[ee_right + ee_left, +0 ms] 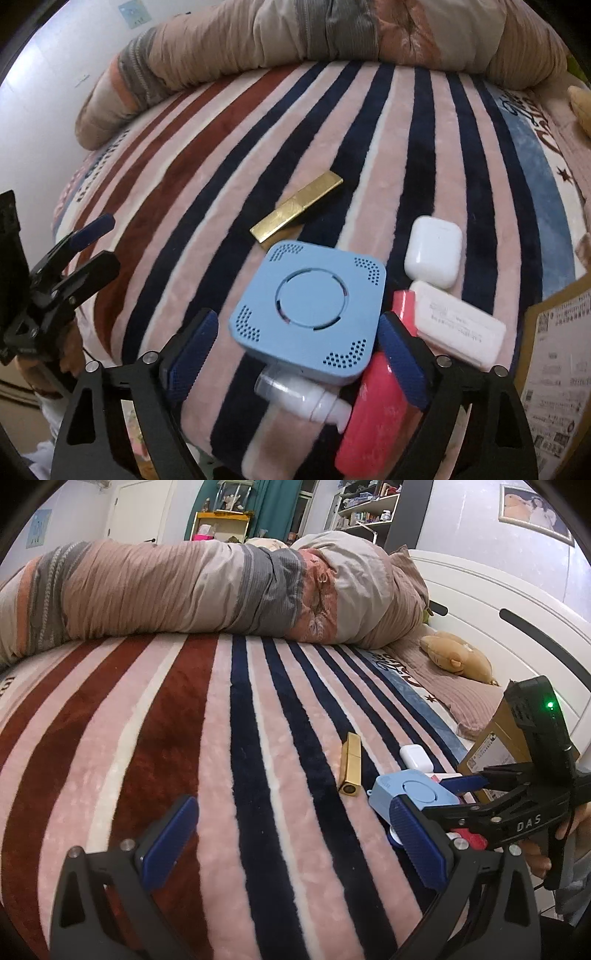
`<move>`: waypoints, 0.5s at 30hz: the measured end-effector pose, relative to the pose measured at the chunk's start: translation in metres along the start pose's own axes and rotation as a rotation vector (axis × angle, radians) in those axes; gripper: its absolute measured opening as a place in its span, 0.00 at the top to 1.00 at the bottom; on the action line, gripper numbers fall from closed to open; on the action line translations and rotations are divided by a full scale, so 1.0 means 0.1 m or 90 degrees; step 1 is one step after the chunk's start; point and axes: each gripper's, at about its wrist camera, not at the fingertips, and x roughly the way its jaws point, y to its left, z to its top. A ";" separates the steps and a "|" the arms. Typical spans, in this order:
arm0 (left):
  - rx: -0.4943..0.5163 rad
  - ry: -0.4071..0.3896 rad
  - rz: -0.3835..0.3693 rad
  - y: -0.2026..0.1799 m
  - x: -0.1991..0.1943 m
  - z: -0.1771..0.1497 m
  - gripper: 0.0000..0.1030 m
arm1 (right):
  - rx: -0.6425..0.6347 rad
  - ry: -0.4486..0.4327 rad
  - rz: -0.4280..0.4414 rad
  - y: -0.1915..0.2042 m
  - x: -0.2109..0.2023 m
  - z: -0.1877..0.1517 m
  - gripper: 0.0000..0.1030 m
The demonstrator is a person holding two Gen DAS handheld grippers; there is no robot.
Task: Organize rigid objects
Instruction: 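Grasp the light-blue square speaker with the right gripper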
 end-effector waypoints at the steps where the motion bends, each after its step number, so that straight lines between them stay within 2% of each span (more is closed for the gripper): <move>1: -0.003 0.002 -0.003 0.01 0.01 0.00 0.01 | 0.000 0.001 -0.003 0.00 0.03 0.02 0.13; 7: -0.001 0.013 -0.019 0.02 0.06 0.04 0.01 | 0.001 0.043 -0.032 0.05 0.30 0.20 0.14; 9: -0.001 0.018 -0.028 0.02 0.08 0.05 0.01 | -0.010 0.043 -0.056 0.07 0.31 0.21 0.21; 10: -0.002 0.021 -0.034 0.02 0.08 0.07 0.01 | -0.020 0.044 -0.062 0.09 0.32 0.22 0.21; 15: -0.006 0.038 -0.093 -0.01 0.11 0.14 0.01 | -0.062 0.000 -0.064 0.16 0.15 0.13 0.22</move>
